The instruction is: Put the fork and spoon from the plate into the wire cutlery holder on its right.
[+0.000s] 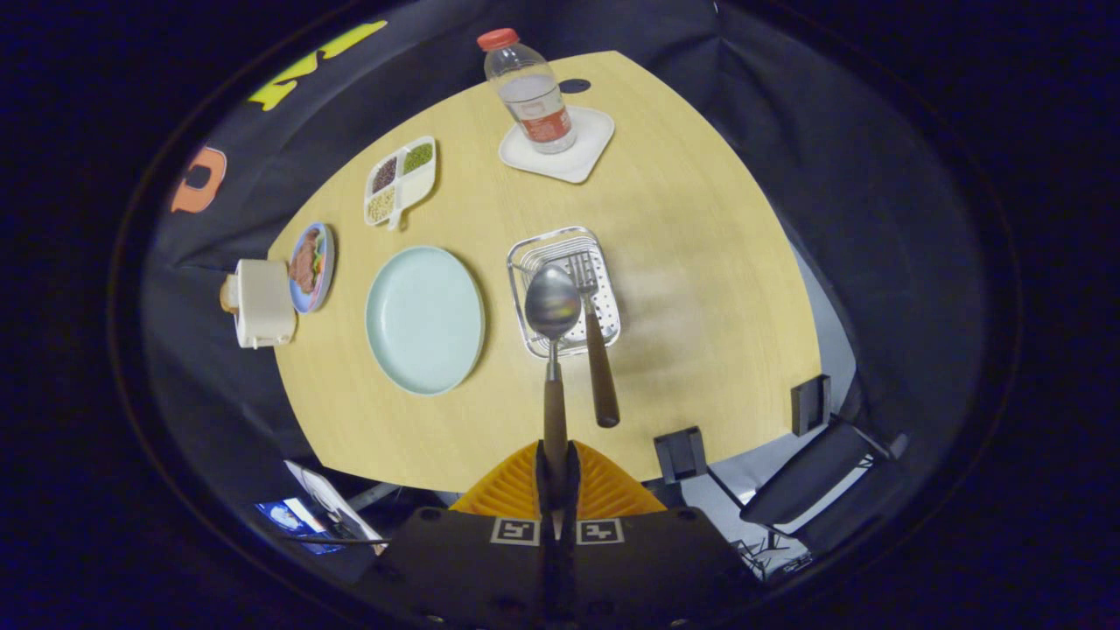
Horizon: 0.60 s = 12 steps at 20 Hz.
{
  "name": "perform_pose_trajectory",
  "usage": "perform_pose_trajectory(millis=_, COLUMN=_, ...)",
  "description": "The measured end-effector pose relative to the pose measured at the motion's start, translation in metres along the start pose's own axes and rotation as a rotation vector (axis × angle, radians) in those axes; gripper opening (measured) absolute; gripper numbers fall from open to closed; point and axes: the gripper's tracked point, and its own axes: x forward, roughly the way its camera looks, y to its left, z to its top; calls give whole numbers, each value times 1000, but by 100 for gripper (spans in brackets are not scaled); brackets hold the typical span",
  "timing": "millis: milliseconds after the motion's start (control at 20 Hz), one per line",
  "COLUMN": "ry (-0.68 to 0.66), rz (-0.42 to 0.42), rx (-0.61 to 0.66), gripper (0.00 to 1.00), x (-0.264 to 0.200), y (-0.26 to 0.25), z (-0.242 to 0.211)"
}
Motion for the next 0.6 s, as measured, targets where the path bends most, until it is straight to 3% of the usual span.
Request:
perform_pose_trajectory(millis=450, ry=-15, rz=-17, rx=6, gripper=9, x=6, y=8, z=16)
perform_pose_trajectory(millis=600, ry=-63, rz=-7, rx=-21, gripper=32, x=-2, y=16, z=24)
